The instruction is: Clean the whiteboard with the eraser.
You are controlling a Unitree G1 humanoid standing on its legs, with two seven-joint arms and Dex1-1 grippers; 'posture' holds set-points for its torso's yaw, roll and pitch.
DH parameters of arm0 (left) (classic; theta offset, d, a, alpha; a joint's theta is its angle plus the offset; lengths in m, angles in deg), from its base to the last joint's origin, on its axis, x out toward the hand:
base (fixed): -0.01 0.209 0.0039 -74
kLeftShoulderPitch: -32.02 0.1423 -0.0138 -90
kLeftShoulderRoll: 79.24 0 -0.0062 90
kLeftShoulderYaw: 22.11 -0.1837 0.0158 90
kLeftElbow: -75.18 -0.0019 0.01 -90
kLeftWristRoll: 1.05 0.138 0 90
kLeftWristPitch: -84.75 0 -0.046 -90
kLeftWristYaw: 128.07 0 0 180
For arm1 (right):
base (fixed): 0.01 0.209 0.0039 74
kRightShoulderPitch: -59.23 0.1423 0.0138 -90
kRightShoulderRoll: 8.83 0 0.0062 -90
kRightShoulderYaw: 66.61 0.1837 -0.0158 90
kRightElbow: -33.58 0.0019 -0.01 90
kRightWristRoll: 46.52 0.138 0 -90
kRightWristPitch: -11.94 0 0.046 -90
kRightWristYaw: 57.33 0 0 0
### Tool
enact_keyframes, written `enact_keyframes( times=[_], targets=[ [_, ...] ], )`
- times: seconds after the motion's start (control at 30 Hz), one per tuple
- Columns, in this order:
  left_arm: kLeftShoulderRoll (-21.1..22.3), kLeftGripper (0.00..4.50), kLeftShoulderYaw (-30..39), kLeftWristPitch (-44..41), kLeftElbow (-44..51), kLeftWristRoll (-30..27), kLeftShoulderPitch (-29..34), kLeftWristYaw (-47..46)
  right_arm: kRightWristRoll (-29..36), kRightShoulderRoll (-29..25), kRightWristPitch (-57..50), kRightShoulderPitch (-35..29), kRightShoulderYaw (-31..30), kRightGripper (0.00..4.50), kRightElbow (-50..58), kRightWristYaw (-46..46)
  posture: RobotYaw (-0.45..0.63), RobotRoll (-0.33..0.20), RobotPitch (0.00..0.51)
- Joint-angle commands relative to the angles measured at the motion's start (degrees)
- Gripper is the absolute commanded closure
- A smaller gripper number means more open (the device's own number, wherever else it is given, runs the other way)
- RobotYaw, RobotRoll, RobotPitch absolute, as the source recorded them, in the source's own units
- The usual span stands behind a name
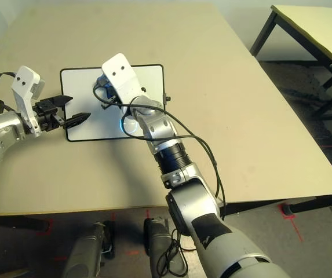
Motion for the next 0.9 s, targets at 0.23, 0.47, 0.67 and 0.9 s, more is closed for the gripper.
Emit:
enact_keyframes(
  times=[0.23, 0.47, 0.67, 0.9],
  targets=[
    [0.01, 0.0, -0.29, -0.3, 0.51, 0.08, 0.47, 0.16, -0.95, 1.1, -12.75, -9.21, -8.42, 4.5, 8.04, 6.44, 0.03, 0.0, 0.228],
    [0.08, 0.0, -0.2, -0.44, 0.73, 0.02, 0.64, 0.16, -0.68, 1.35, -9.46, -4.62, -4.74, 4.5, 4.75, 3.88, 0.03, 0.0, 0.23],
    [0.16, 0.0, -0.15, -0.73, 0.96, -0.09, 0.77, 0.16, 0.11, 1.66, -2.63, 1.29, 0.35, 4.5, -1.11, 0.02, 0.03, 0.0, 0.23],
    [0.66, 0.0, 0.04, -0.95, 1.02, -0.15, 1.0, 0.49, -0.2, 3.07, -5.58, -0.82, -2.66, 4.5, -0.36, 3.02, 0.03, 0.0, 0.231]
  ],
)
